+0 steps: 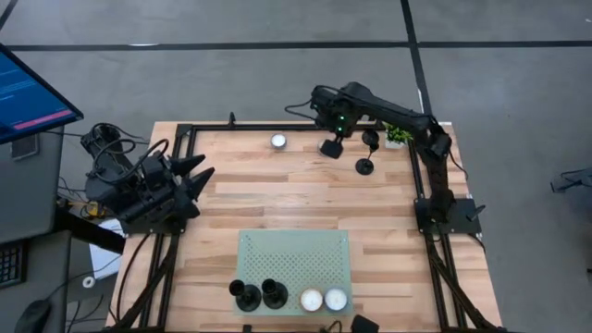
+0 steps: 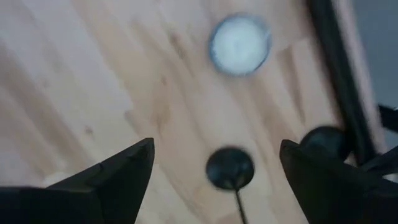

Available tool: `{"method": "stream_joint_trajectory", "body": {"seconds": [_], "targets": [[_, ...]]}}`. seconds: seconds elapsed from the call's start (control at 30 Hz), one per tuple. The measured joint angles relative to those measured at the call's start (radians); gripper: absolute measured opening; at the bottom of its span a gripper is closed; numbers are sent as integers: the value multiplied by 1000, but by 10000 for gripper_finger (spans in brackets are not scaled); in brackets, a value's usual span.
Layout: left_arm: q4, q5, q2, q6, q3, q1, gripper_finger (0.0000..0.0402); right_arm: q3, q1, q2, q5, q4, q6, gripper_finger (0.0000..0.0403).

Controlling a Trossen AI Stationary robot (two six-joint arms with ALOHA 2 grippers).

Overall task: Stock candles on shelf
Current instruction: Put the black candle holder on the shelf

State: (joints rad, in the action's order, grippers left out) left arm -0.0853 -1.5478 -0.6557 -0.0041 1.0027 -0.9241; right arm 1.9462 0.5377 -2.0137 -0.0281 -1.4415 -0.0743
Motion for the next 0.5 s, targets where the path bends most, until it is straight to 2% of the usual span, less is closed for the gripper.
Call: {"method": "stream_joint_trajectory", "body": {"seconds": [0.13,0.23,0.37,0.5], "targets": [[-1,0,-8,-4,0,0,237,-96,9,126,47,68,-18,343],[-1,0,-20,-4,0,0,237,-230,23,240,7,207,-61,343],[-2,-2,-31,-6,0,0,237,-381,49,288,-19,401,-127,343],[-2,-19,-40,-49,0,0,237,-451,101,319,114,404,-97,343]]}}
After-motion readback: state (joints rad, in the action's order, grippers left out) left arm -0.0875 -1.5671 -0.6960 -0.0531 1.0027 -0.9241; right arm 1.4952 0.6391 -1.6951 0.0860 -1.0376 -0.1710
